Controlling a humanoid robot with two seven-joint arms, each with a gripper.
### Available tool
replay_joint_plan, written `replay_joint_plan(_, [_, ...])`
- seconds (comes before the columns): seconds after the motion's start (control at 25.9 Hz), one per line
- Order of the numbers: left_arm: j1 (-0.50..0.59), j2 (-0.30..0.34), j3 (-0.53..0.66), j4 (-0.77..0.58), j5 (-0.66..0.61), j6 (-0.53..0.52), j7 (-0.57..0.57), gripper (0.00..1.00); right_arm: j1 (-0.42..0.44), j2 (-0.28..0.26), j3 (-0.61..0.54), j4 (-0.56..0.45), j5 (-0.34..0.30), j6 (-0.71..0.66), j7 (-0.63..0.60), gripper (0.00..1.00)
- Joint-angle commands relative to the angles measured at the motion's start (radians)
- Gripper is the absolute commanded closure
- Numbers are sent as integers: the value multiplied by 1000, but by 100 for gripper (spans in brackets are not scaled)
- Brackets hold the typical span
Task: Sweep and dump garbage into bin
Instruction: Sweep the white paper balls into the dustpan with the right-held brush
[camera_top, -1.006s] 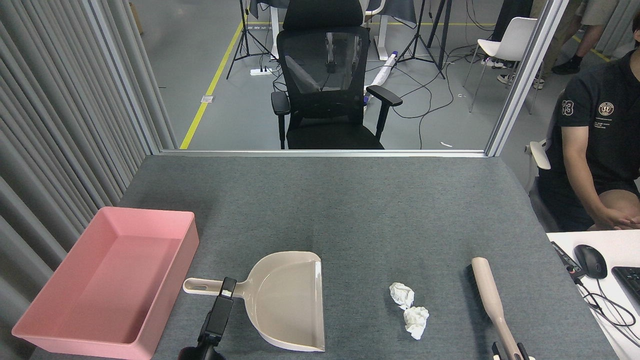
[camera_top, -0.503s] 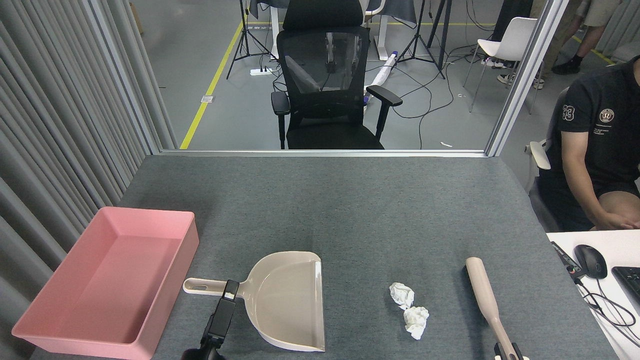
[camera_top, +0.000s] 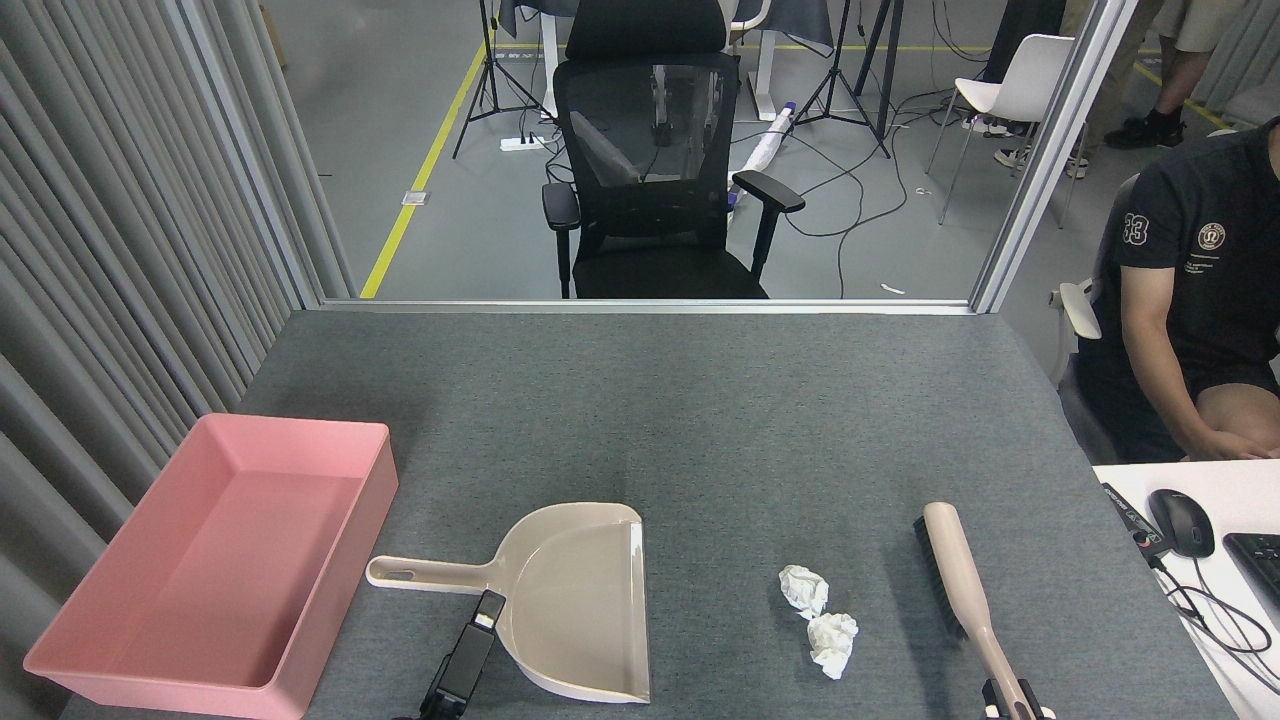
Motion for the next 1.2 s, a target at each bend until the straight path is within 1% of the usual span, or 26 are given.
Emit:
replay_joint_plan(0.0, [-31, -1, 8, 70, -4, -3, 0, 1, 12, 3, 2, -5, -20, -2, -9, 95])
replay_joint_plan(0.08, [-48, -3, 14, 92, -29, -3, -6, 1, 20, 3, 1, -6, -22, -4, -20, 95])
replay_joint_plan(0.19, [-82, -15, 83, 124, -101, -7, -17, 1, 35, 3, 1, -8, -28, -4, -35, 95])
replay_joint_plan(0.27, [-113, -16, 113, 139, -126, -9, -15, 1, 41, 3, 1, -14, -37, -11, -38, 95])
replay_joint_plan(0.43, [-159, -9, 124, 202, -129, 0, -1, 1, 64, 31, 1, -34, -49, -33, -38, 95])
replay_joint_plan(0.5, [-174, -6, 126, 230, -126, 0, 0, 1, 70, 28, 1, -39, -49, -34, -38, 95])
replay_joint_plan(0.66, [-186, -10, 127, 236, -127, 0, -3, 1, 81, 23, -8, -40, -51, -42, -56, 95])
replay_joint_plan(0.89, [-243, -12, 147, 279, -127, 2, -15, 3, 83, 23, -8, -40, -65, -45, -56, 94])
replay_joint_plan(1.01, [-269, -6, 164, 313, -129, 2, -15, 8, 83, 23, -8, -40, -66, -45, -58, 94])
replay_joint_plan(1.08, [-271, 1, 169, 317, -127, -1, -23, 16, 83, 23, -8, -40, -66, -43, -56, 94])
replay_joint_plan(1.12, [-271, 1, 170, 320, -127, -6, -24, 17, 83, 23, -8, -40, -66, -43, -56, 94])
replay_joint_plan(1.16, [-271, 1, 170, 322, -127, -7, -26, 21, 83, 23, -8, -40, -66, -43, -56, 94])
